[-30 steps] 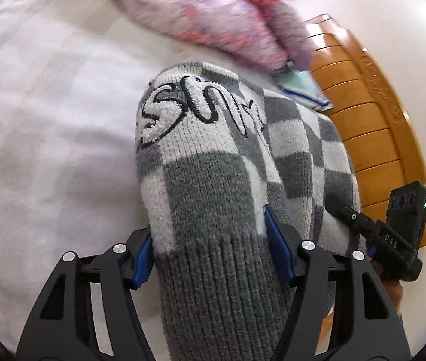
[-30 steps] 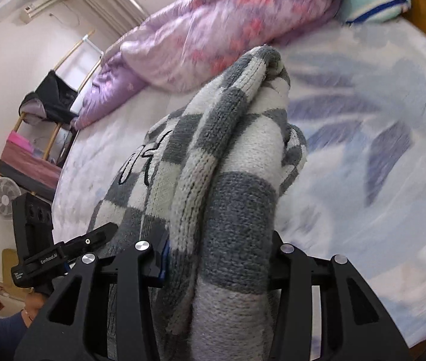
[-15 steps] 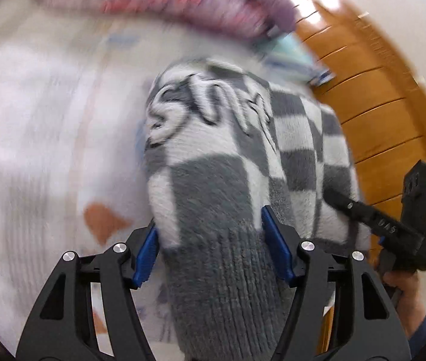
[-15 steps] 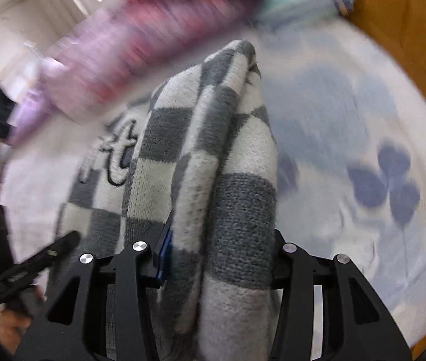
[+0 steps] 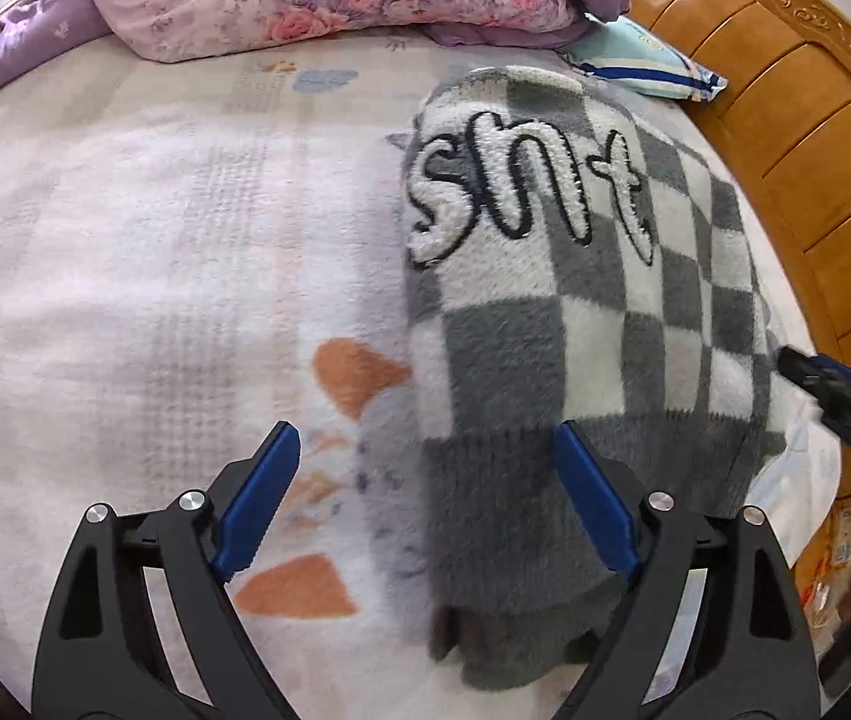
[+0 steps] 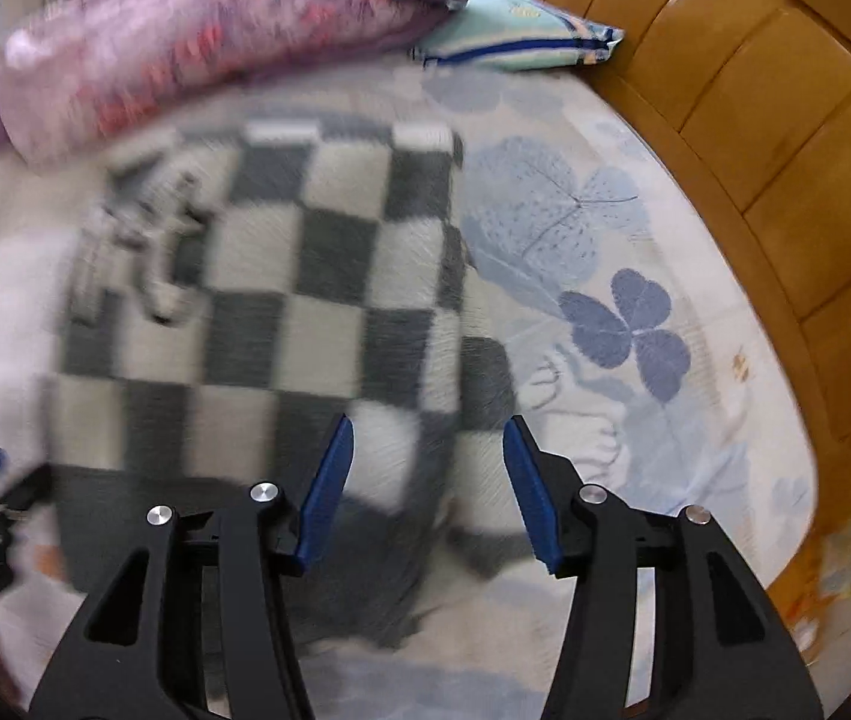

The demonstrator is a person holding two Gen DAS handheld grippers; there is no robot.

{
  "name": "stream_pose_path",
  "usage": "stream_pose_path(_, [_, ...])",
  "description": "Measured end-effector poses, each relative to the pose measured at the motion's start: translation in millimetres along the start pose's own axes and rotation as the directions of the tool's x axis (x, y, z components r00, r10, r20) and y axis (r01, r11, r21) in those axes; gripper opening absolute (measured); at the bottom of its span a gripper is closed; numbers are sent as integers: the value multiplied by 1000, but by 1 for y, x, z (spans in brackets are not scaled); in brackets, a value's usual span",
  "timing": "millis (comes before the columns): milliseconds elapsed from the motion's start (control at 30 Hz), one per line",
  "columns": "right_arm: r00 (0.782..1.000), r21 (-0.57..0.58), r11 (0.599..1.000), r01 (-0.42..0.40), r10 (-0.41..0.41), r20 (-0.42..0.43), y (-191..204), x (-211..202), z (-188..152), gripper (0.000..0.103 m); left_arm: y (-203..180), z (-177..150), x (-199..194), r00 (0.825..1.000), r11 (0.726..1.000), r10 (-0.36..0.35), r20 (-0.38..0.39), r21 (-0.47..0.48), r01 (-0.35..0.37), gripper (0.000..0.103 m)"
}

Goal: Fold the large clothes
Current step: 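Lower the folded cardigan onto the sheet near the headboard and open both tools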

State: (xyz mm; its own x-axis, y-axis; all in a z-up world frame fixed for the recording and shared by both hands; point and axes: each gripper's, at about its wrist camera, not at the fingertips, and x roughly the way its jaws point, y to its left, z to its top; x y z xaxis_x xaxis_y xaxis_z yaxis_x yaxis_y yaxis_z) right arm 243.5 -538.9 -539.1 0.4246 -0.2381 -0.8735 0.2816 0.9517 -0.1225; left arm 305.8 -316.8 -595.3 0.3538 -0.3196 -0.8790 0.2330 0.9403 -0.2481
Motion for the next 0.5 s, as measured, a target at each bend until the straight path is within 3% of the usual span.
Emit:
stream_pose_path(67, [988,36,987,-157,157,-2,5,-4,-3,47,8,2,-7,1000,999,7,-9,-31,-7,90])
stream_pose_path(100, [979,47,979,-198,200,-39,7,3,-5,35,11,1,-10,1000,999,9,-19,-43,-10,90])
stream_pose_path(133, [972,53,976,-213,217,-89,8,15,-8,19,12,2,-11,999,999,18,-29,-42,-19,90])
stream_pose_path(233, [946,115,983,-145,172,-274,3,70,-25,13,22,1,-15,998,999,32,-58,-38,-35,90])
stream_pose_path(333, [946,130,984,-123,156,-286,2,70,-32,15,31,4,-30,997,998,40,-59,-44,-42,90])
stream_pose_path(400, [951,146,978,-152,185,-249,11,47,-27,17,34,5,-46,996,997,74,-44,-13,-75,91])
stream_pose_path(500, [967,80,981,-177,188,-173,42,-5,-19,17,38,6,-72,995,995,103,-15,15,-103,91])
